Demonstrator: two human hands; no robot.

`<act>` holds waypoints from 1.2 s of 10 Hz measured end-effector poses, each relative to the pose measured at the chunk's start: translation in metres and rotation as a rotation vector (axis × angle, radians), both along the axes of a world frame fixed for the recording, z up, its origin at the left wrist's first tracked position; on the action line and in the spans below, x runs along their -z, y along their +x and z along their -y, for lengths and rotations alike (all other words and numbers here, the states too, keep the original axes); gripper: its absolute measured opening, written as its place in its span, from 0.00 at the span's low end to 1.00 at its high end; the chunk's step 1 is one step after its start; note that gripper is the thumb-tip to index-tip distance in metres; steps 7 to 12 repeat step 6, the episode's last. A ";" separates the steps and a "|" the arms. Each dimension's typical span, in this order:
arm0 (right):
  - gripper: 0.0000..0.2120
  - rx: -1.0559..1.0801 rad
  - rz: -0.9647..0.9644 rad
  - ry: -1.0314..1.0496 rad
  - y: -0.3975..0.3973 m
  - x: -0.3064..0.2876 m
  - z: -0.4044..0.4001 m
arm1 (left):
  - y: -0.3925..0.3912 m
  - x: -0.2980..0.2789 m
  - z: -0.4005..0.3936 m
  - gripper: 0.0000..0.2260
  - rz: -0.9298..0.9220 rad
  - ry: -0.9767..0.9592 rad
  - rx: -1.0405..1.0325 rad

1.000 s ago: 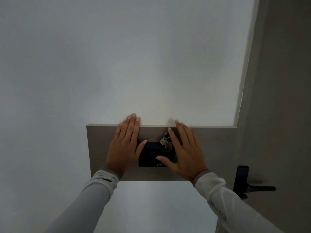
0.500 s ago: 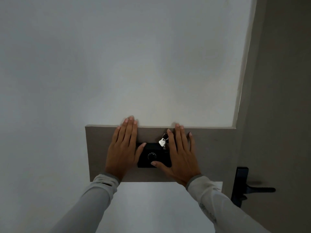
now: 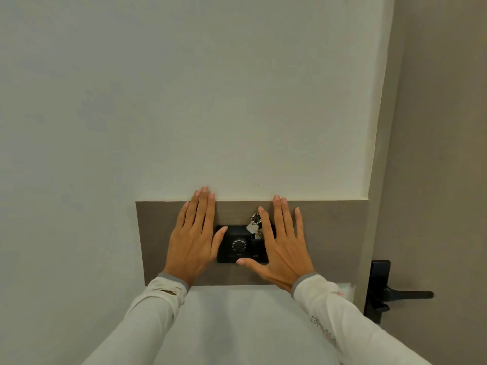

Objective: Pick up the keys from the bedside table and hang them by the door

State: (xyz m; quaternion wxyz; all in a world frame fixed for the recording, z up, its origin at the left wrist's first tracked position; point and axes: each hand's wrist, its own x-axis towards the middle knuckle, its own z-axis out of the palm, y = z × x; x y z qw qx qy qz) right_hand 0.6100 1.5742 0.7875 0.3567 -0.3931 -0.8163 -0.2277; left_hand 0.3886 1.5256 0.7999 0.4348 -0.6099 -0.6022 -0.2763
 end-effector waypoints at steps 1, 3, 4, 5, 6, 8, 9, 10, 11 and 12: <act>0.55 0.003 0.000 -0.007 0.000 0.000 -0.001 | 0.001 0.003 0.002 0.33 0.016 -0.012 -0.004; 0.54 0.006 0.023 -0.035 0.002 -0.003 0.001 | 0.007 0.002 0.005 0.33 0.041 -0.040 -0.043; 0.52 0.026 0.060 -0.083 0.007 -0.007 0.007 | 0.013 0.001 0.013 0.32 0.057 -0.049 -0.069; 0.53 0.051 0.122 -0.140 0.013 -0.020 0.018 | 0.020 -0.006 0.038 0.32 0.033 -0.064 -0.084; 0.52 0.062 0.130 -0.160 0.025 -0.032 0.030 | 0.026 -0.014 0.061 0.32 0.005 -0.020 -0.067; 0.52 0.062 0.130 -0.160 0.025 -0.032 0.030 | 0.026 -0.014 0.061 0.32 0.005 -0.020 -0.067; 0.52 0.062 0.130 -0.160 0.025 -0.032 0.030 | 0.026 -0.014 0.061 0.32 0.005 -0.020 -0.067; 0.52 0.062 0.130 -0.160 0.025 -0.032 0.030 | 0.026 -0.014 0.061 0.32 0.005 -0.020 -0.067; 0.52 0.062 0.130 -0.160 0.025 -0.032 0.030 | 0.026 -0.014 0.061 0.32 0.005 -0.020 -0.067; 0.52 0.062 0.130 -0.160 0.025 -0.032 0.030 | 0.026 -0.014 0.061 0.32 0.005 -0.020 -0.067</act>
